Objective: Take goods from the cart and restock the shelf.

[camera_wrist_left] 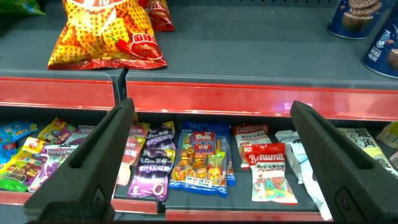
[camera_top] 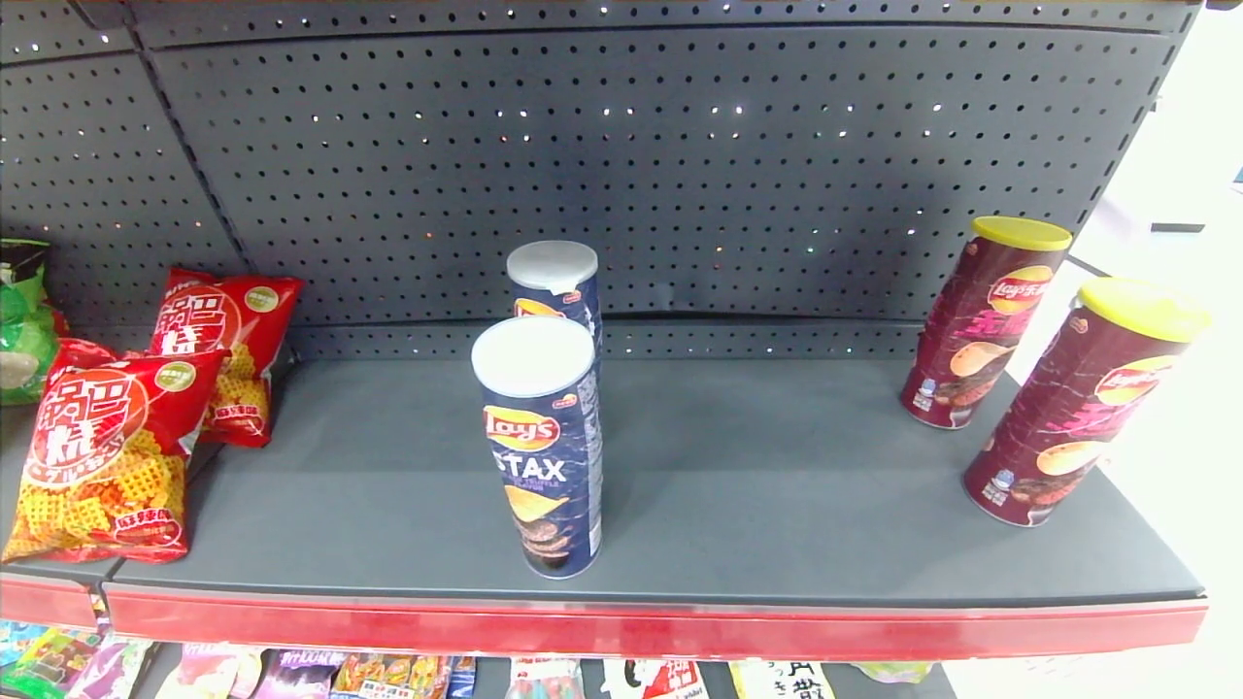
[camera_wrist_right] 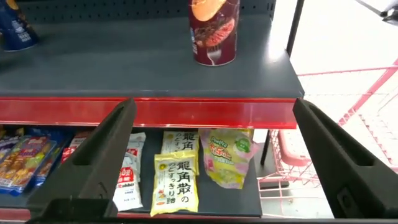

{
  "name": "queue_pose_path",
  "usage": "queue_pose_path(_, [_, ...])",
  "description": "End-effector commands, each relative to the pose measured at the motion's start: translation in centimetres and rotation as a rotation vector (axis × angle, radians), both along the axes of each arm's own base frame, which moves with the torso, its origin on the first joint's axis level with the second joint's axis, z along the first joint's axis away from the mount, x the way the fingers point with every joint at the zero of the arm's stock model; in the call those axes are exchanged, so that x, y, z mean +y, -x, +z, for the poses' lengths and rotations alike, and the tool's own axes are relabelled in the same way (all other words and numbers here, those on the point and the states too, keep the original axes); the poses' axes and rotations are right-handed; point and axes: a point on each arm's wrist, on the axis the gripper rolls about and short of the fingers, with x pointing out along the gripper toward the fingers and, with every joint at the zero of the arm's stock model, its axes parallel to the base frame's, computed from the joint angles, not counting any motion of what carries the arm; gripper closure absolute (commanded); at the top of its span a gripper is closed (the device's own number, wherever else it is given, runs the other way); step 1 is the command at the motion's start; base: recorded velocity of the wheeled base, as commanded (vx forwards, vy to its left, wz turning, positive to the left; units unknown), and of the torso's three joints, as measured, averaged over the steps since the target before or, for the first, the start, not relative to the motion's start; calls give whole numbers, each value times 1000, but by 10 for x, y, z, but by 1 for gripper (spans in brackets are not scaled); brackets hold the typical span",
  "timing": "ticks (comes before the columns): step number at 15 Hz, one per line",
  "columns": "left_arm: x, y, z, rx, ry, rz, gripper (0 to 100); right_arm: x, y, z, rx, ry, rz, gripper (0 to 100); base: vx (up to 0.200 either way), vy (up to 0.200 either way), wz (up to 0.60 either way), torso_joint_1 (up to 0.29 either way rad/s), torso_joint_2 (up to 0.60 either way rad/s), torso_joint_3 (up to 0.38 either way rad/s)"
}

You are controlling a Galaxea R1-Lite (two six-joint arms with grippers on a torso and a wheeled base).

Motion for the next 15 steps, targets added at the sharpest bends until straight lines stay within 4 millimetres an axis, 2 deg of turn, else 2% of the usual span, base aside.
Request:
queue_pose_path(1, [0, 0, 0, 2, 0, 0, 0, -1, 0, -5, 52, 7, -60, 0, 0, 0, 0, 0, 0, 0])
queue_pose_path(2, [0, 0, 0, 2, 0, 0, 0, -2, 0, -6, 70, 13, -106, 0, 0, 0, 0, 0, 0, 0])
queue_pose_path(15, [0, 0, 0, 0, 0, 0, 0, -2, 0, -6, 56, 23, -93, 0, 0, 0, 0, 0, 0, 0])
